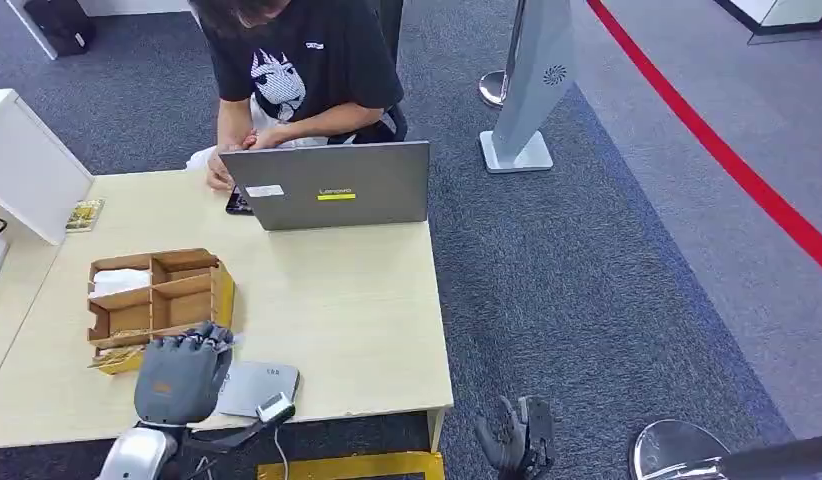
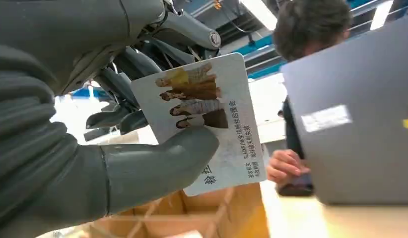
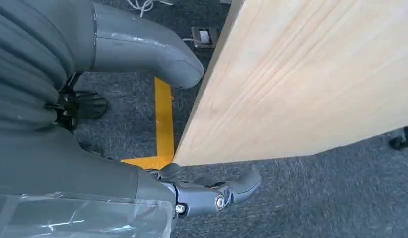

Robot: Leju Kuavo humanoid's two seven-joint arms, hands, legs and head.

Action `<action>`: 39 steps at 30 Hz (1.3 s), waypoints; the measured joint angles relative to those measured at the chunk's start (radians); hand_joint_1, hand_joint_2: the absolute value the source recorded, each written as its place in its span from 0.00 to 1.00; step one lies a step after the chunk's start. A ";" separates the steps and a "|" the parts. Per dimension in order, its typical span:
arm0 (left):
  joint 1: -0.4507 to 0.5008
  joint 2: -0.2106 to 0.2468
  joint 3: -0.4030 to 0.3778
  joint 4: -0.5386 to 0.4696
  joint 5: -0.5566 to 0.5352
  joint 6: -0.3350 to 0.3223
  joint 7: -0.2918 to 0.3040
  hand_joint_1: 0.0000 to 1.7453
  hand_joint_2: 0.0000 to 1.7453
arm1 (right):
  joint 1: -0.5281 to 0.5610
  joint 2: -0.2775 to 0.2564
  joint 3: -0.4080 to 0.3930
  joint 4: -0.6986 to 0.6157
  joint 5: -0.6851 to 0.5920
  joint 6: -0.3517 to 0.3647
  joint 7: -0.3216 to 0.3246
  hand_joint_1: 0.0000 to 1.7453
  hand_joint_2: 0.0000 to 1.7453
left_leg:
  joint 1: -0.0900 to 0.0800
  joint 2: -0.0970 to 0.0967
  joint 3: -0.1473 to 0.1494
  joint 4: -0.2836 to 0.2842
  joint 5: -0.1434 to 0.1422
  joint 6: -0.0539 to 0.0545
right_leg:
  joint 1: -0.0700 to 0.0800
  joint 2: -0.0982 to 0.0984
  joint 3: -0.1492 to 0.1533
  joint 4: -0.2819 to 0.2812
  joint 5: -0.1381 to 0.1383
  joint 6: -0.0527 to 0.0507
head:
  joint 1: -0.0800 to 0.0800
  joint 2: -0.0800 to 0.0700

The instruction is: Pass the card to the sensor for recognition and then transmit it.

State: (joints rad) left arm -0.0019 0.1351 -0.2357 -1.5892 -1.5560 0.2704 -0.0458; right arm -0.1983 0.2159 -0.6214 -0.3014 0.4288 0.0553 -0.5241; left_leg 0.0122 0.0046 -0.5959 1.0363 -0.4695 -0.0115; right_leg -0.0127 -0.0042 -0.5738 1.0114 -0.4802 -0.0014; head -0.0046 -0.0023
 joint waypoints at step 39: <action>-0.264 0.103 0.292 0.151 0.101 -0.093 -0.040 0.01 1.00 | -0.024 0.028 0.050 0.010 0.018 0.034 0.027 0.00 1.00 | 0.000 0.000 0.000 0.000 0.001 -0.001 | 0.000 0.001 0.000 0.001 0.001 -0.001 | 0.000 0.000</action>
State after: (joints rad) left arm -0.2655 0.2384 0.0565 -1.4382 -1.4549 0.1774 -0.0854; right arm -0.2218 0.2438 -0.5711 -0.2914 0.4471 0.0896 -0.4974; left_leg 0.0125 0.0045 -0.5962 1.0363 -0.4682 -0.0122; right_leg -0.0123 -0.0037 -0.5742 1.0124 -0.4793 -0.0022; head -0.0046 -0.0023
